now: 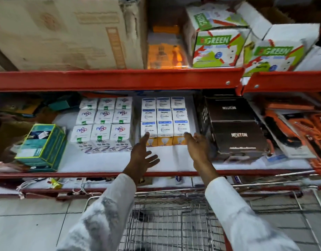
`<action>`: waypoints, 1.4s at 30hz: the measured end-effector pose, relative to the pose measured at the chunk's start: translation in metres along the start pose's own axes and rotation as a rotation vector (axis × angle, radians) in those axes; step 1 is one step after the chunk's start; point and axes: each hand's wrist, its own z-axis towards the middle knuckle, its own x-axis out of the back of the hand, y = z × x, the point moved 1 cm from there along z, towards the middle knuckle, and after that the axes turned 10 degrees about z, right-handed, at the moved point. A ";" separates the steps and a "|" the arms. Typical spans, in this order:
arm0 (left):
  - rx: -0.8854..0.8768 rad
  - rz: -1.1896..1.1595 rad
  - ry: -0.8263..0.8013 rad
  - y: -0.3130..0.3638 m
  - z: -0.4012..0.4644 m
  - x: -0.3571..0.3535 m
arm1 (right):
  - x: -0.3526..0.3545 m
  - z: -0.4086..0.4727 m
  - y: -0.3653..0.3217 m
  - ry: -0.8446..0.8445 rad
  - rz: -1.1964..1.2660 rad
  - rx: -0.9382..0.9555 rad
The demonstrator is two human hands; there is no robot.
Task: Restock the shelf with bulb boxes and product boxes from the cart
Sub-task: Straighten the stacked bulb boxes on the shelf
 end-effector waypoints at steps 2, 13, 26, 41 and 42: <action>0.009 0.018 -0.010 0.003 0.007 0.000 | -0.009 0.011 -0.002 0.028 0.010 -0.028; -0.009 0.103 -0.018 0.008 0.012 0.004 | -0.018 0.022 -0.007 0.010 0.002 0.039; -0.066 0.168 -0.064 0.004 -0.010 0.012 | -0.013 0.021 0.003 -0.042 0.012 0.010; -0.545 0.281 0.519 0.056 -0.065 0.187 | -0.124 -0.089 0.017 -0.180 -0.025 -0.007; -0.501 0.254 0.530 0.060 -0.056 0.196 | -0.135 -0.089 0.021 -0.211 -0.024 -0.052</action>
